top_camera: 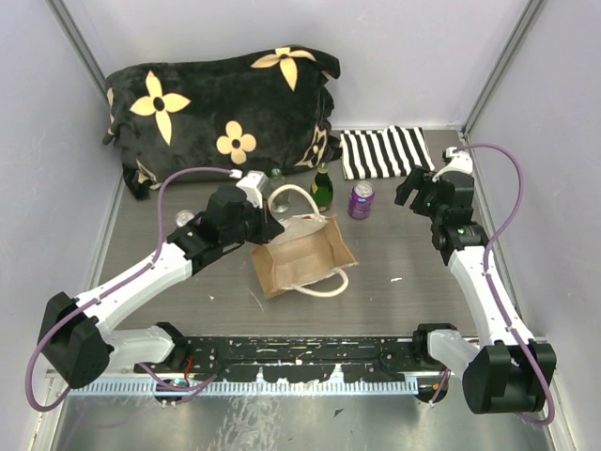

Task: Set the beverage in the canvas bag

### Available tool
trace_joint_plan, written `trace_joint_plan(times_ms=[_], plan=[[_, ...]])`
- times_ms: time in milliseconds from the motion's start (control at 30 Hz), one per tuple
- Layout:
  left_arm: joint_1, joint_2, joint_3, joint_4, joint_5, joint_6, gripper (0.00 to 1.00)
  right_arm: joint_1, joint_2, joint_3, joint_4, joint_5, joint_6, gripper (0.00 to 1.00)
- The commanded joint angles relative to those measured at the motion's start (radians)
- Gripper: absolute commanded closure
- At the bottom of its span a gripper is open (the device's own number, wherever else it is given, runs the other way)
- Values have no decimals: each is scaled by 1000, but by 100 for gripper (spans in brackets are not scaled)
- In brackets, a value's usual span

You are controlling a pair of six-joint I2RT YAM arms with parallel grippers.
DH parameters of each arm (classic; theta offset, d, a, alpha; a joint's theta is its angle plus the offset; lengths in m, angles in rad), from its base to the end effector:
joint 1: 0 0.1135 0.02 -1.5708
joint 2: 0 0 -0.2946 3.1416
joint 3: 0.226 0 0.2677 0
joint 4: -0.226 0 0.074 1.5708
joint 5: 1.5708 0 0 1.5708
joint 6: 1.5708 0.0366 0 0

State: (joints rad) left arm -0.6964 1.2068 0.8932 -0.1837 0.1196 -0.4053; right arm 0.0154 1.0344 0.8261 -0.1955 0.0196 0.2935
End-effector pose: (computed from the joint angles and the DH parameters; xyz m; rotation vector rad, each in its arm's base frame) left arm 0.2111 -0.1822 0.3127 0.3898 2.1280 -0.7836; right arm 0.2388 0.0030 0.3280 0.2870 1.9581 0.1818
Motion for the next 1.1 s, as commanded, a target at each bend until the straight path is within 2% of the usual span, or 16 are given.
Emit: trace_joint_plan(times_ms=[0, 133, 267, 467, 567, 667, 700, 733, 800, 867, 900, 1067], plan=[[-1, -10, -6, -39, -245, -315, 100, -5, 2, 83, -41, -49, -7, 16], [0, -3, 6, -109, -316, -496, 100, -5, -2, 104, -97, -87, -10, 18], [-1, 7, 11, -140, -309, -595, 100, -2, 19, 156, -204, -154, 9, 23], [-20, 2, -4, -134, -295, -621, 100, 120, 29, 206, -343, -105, 81, 26], [-27, -10, -4, -134, -292, -613, 100, 213, 32, 197, -364, -21, 123, 26], [-31, -25, -14, -119, -264, -598, 100, 256, 30, 171, -351, 3, 160, 26], [-32, -33, -19, -113, -255, -590, 97, 263, 29, 167, -349, 9, 166, 26], [-31, -41, -23, -112, -247, -583, 89, 268, 29, 169, -349, 14, 167, 26], [-31, -60, -35, -97, -219, -555, 60, 271, 31, 179, -357, 25, 166, 26], [-30, -78, -46, -90, -191, -522, 4, 271, 30, 192, -368, 31, 160, 26], [-28, -90, -50, -78, -162, -494, 1, 271, 29, 196, -372, 31, 160, 26], [-16, -158, -66, -67, -80, -372, 2, 272, 10, 188, -372, 18, 191, 26]])
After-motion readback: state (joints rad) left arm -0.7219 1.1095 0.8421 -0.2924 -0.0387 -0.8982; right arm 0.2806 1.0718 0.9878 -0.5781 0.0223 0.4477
